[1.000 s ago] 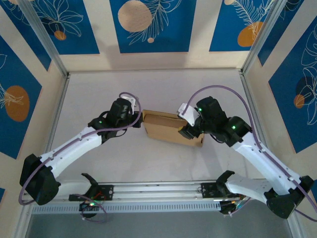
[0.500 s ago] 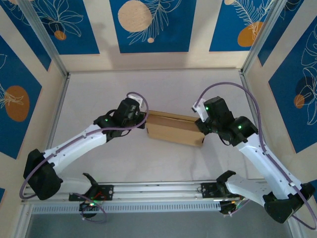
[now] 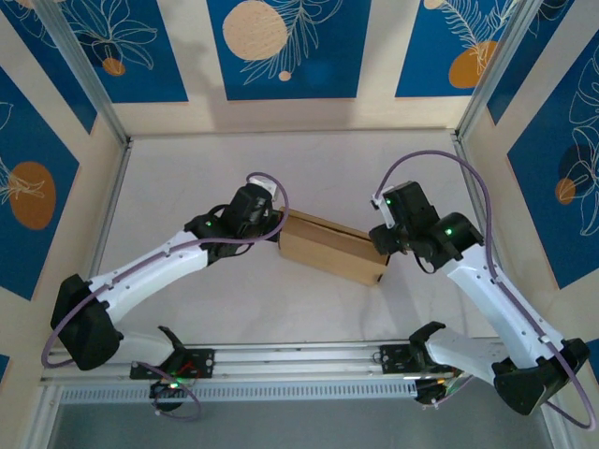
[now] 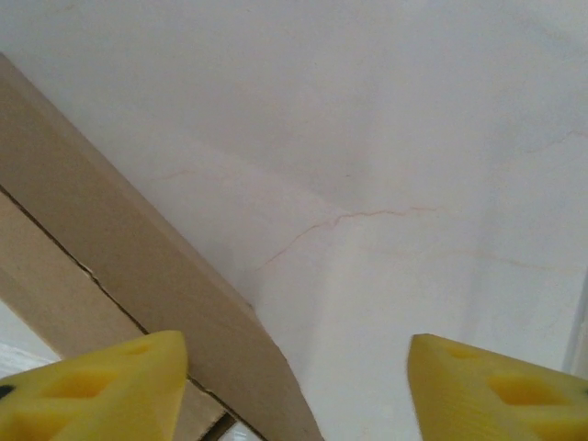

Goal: Fold the paper box

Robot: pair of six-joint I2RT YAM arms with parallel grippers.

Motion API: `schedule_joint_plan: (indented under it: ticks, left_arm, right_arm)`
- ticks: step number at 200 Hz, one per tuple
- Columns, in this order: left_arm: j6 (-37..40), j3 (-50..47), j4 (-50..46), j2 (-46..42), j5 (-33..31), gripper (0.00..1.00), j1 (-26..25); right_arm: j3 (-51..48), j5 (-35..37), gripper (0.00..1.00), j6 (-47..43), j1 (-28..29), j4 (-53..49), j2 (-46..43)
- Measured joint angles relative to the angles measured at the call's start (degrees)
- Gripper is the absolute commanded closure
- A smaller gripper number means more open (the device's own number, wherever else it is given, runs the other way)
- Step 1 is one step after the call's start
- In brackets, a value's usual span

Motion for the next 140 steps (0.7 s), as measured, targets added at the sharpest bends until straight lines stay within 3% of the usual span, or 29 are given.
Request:
schedule_joint_plan:
  ticks: [24, 53, 94, 140]
  left_arm:
    - [0.0, 0.0, 0.0, 0.0, -0.1, 1.0, 0.0]
    - [0.0, 0.0, 0.0, 0.0, -0.1, 1.0, 0.0]
    - [0.0, 0.0, 0.0, 0.0, -0.1, 1.0, 0.0]
    - [1.1, 0.0, 0.1, 0.0, -0.2, 1.0, -0.1]
  right_arm:
    - [-1.6, 0.2, 0.22, -0.5, 0.0, 0.4, -1.4]
    - [-1.9, -0.3, 0.34, -1.0, -0.2, 0.9, -1.3]
    - [-1.7, -1.4, 0.28, -1.0, 0.1, 0.1, -0.9]
    - [2.4, -1.4, 0.34, -2.7, 0.1, -5.2, -0.6]
